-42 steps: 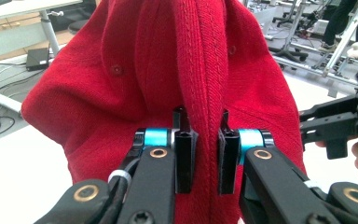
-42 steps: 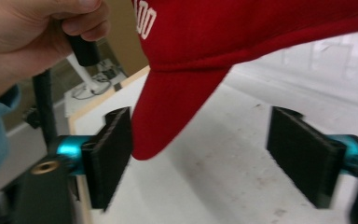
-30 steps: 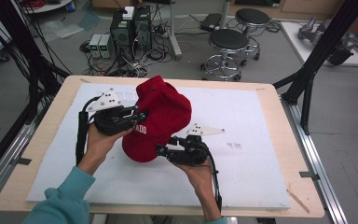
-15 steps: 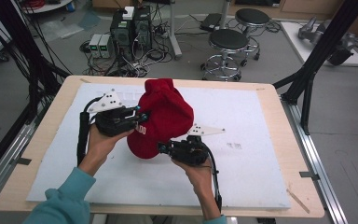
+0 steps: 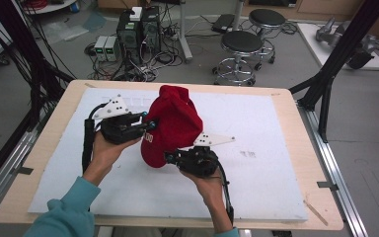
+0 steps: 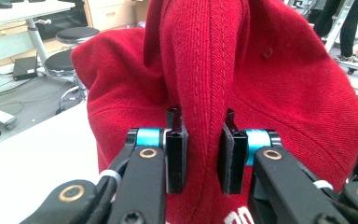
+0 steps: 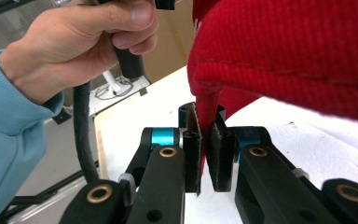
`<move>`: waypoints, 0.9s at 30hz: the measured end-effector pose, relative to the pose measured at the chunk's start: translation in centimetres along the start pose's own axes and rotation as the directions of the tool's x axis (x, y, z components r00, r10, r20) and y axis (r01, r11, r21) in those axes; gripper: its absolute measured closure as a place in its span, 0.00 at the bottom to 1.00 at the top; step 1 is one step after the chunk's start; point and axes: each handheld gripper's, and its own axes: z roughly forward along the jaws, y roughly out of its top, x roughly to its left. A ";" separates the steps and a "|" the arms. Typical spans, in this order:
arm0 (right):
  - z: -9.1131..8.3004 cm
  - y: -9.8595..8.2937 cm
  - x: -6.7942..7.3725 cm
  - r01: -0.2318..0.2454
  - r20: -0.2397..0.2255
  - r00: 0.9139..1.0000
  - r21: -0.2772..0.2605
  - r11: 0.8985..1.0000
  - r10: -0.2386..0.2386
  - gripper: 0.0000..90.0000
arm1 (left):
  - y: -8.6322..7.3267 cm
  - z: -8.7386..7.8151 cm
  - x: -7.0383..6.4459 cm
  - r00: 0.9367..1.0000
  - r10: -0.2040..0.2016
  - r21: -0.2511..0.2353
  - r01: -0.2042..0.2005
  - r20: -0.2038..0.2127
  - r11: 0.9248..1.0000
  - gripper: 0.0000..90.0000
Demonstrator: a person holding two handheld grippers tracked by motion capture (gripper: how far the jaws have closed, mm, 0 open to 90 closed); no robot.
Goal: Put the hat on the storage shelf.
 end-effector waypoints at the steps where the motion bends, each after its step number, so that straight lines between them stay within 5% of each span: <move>1: 0.0 0.1 0.1 0.010 0.011 1.000 0.005 1.000 -0.010 0.95 | 0.0 0.0 0.0 1.000 0.003 -0.002 -0.003 -0.018 1.000 0.78; 8: 0.1 0.1 0.1 0.046 0.062 0.997 0.025 0.999 -0.048 0.95 | -0.1 -0.8 0.8 0.995 -0.032 -0.010 0.031 -0.098 0.999 0.24; 19: -0.7 1.7 -0.7 0.096 0.157 0.983 0.006 0.995 -0.096 0.95 | -2.3 -3.8 2.8 0.993 -0.036 0.010 0.037 -0.114 0.999 0.18; 27: -0.8 4.0 -1.9 0.137 0.270 0.954 -0.012 0.990 -0.129 0.95 | -6.9 -6.3 3.9 0.983 -0.089 0.025 0.094 -0.159 0.995 0.18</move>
